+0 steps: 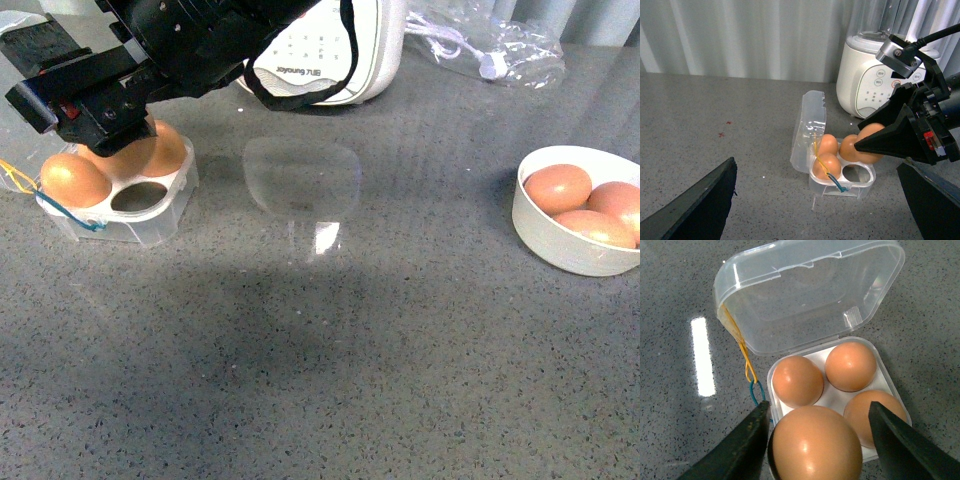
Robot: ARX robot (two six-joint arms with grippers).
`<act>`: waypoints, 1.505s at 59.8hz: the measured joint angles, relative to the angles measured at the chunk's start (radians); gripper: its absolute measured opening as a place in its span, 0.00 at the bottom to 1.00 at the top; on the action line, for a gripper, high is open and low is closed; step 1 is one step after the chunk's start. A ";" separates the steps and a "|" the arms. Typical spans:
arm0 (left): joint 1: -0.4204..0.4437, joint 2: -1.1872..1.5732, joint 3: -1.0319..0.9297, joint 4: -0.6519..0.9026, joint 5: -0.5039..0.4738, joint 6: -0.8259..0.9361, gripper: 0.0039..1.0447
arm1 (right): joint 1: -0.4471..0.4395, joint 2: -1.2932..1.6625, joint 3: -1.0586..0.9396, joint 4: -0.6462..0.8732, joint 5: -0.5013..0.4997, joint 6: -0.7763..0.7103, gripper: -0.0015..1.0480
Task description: Put egg into box
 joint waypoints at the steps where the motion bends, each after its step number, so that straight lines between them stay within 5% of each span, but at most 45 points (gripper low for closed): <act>1: 0.000 0.000 0.000 0.000 0.000 0.000 0.94 | 0.000 0.000 0.000 0.000 0.000 0.000 0.66; 14: 0.000 0.000 0.000 0.000 0.000 0.000 0.94 | -0.004 0.000 0.000 0.001 -0.003 0.008 0.95; 28: 0.000 0.000 0.000 0.000 0.000 0.000 0.94 | -0.008 0.000 0.004 0.015 0.011 0.013 0.93; 57: 0.000 0.000 0.000 0.000 0.000 0.000 0.94 | -0.163 -0.285 -0.327 0.291 0.397 0.211 0.93; 62: 0.000 0.000 0.000 0.000 0.002 0.000 0.94 | -0.191 -0.393 -0.589 0.770 0.844 0.261 0.74; 64: 0.000 0.000 0.000 0.000 0.000 0.000 0.94 | -0.212 -0.436 -0.680 0.887 0.911 0.267 0.68; 72: 0.000 0.000 0.000 0.000 0.000 0.000 0.94 | -0.283 -0.560 -0.888 1.041 0.897 0.278 0.47; 83: 0.000 0.000 0.000 0.000 0.000 0.000 0.94 | -0.395 -0.769 -1.173 1.083 0.767 0.280 0.04; 90: 0.000 0.000 0.000 0.000 0.000 0.000 0.94 | -0.446 -0.860 -1.258 1.082 0.732 0.281 0.03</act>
